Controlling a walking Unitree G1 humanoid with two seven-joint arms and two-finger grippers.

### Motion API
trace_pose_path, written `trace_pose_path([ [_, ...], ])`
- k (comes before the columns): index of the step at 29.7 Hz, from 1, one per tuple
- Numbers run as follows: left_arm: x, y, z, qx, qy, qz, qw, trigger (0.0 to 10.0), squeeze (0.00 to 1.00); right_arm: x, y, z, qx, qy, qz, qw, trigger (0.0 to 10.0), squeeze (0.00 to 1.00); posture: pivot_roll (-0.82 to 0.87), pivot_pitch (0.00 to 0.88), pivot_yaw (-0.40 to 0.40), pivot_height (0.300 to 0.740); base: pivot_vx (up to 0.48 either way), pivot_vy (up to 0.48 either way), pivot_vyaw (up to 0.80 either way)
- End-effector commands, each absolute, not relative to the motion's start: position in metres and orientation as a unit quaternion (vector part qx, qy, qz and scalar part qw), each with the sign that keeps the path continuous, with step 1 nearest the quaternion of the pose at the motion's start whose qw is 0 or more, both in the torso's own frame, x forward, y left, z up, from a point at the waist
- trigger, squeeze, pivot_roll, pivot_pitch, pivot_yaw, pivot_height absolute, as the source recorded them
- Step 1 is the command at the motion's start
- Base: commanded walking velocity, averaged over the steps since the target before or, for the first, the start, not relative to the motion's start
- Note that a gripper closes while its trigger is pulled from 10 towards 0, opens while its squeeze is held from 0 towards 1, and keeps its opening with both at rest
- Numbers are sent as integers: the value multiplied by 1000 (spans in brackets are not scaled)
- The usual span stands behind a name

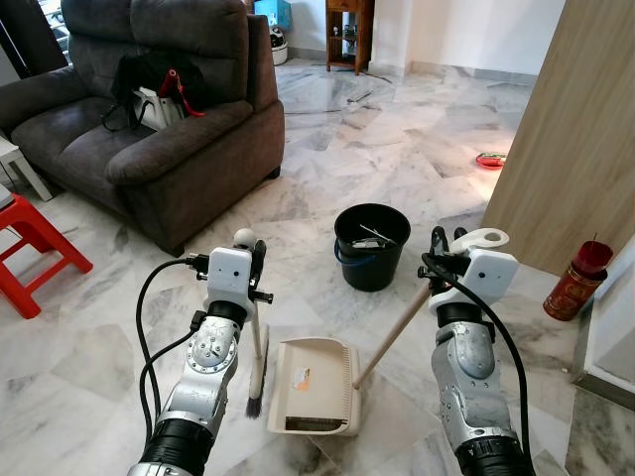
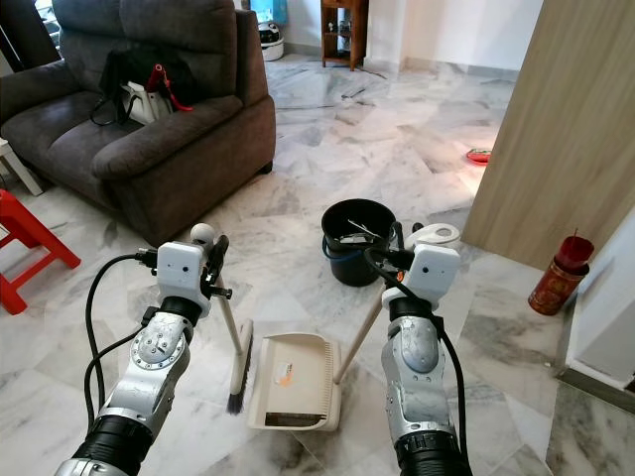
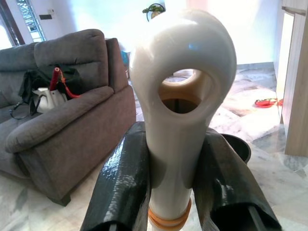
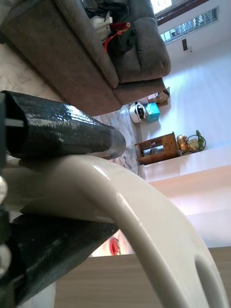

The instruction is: Sweep floor

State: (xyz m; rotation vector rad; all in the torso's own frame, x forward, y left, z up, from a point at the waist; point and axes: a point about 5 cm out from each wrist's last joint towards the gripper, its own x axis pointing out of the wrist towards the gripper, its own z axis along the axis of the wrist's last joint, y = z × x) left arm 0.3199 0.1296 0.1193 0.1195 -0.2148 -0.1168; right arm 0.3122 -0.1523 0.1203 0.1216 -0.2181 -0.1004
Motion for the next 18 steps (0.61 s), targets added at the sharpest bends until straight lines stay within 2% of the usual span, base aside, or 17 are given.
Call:
trace_pose_path([
  [1, 323, 131, 128, 65, -128, -60, 988, 10000, 0, 314, -150, 136, 69, -147, -49, 985, 10000, 0, -157, 0, 101, 740, 0, 0, 0],
  [18, 322, 130, 129, 63, -131, -59, 988, 10000, 0, 314, -153, 141, 60, -160, -54, 984, 10000, 0, -152, 0, 94, 740, 0, 0, 0],
])
